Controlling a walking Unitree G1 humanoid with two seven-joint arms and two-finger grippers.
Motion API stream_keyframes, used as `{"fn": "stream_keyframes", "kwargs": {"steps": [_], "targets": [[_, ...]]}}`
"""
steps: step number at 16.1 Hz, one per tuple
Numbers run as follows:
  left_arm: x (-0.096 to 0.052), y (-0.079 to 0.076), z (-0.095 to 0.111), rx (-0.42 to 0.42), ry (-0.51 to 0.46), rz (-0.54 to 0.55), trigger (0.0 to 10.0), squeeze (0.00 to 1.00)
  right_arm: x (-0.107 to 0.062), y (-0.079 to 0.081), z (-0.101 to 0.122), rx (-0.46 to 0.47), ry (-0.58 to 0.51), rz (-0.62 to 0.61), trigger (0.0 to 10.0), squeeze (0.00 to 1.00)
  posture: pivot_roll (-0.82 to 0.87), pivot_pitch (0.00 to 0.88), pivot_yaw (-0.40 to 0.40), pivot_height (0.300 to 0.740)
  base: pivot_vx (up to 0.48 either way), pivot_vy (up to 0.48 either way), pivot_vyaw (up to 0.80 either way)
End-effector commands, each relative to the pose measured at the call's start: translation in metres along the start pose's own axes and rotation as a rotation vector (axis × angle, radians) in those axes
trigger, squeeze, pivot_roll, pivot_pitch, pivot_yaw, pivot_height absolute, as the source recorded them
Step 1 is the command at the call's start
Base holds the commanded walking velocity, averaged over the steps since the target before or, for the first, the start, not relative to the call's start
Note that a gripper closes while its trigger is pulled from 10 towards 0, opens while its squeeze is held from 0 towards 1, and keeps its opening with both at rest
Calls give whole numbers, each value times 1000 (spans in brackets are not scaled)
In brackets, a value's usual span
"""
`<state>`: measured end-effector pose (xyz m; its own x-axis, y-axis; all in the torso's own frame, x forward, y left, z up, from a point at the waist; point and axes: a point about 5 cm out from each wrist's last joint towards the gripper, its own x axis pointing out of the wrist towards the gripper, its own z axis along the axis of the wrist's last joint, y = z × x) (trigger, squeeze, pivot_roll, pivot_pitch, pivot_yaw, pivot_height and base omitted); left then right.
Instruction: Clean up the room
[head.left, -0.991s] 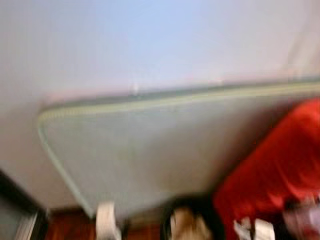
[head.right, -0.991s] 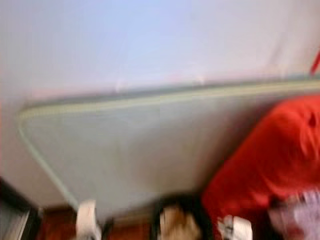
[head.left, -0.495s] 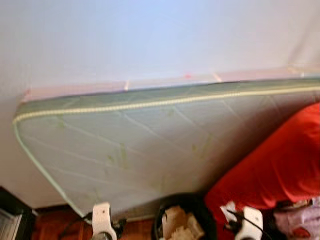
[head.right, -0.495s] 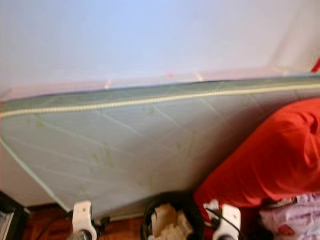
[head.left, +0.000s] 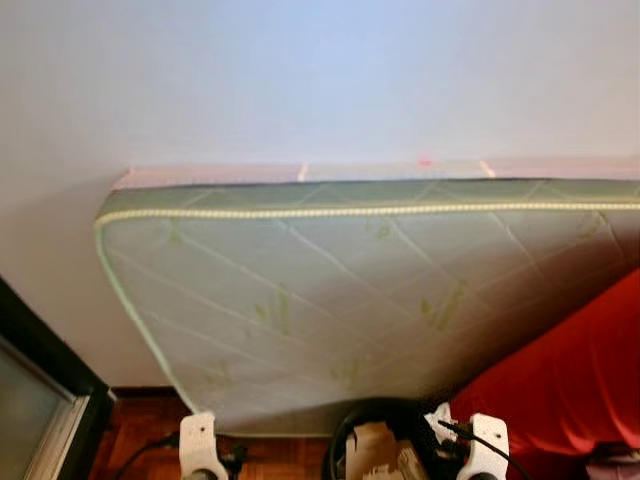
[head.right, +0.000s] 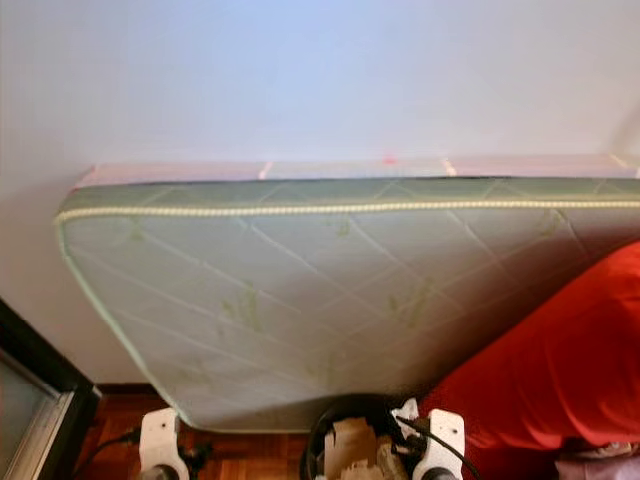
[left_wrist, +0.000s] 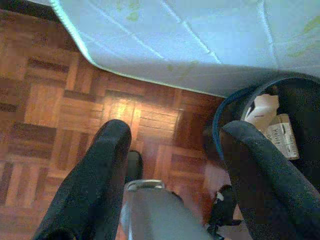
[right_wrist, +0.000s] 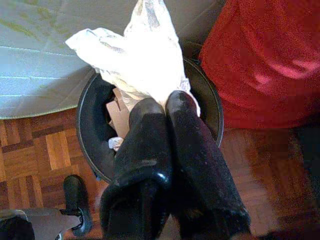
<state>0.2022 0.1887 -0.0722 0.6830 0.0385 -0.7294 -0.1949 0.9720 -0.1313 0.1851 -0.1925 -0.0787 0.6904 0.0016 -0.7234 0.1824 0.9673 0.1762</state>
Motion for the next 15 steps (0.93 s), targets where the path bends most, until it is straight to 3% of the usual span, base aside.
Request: {"fn": "stream_keyframes", "kwargs": {"steps": [1, 6, 8, 12, 15], "targets": [[0, -1, -2, 3, 11, -5, 10000, 0, 1, 2, 1, -19, 5, 14, 10000, 0, 114, 22, -45, 740, 0, 0, 0], [0, -1, -2, -5, -2, -8, 10000, 0, 7, 15, 19, -64, -37, 85, 10000, 0, 117, 29, -48, 740, 60, 0, 0], [-1, -1, -2, -2, -1, -8, 10000, 0, 2, 11, 6, -67, -25, 93, 10000, 0, 118, 31, -47, 740, 304, 0, 0], [-1, 0, -4, 3, 6, -6, 10000, 0, 2, 11, 5, -67, -23, 103, 10000, 0, 119, 34, -46, 740, 271, 0, 0], [-1, 0, -4, 12, 13, -13, 10000, 0, 2, 13, 6, -83, -23, 124, 10000, 0, 114, 36, -47, 740, 0, 0, 0]]}}
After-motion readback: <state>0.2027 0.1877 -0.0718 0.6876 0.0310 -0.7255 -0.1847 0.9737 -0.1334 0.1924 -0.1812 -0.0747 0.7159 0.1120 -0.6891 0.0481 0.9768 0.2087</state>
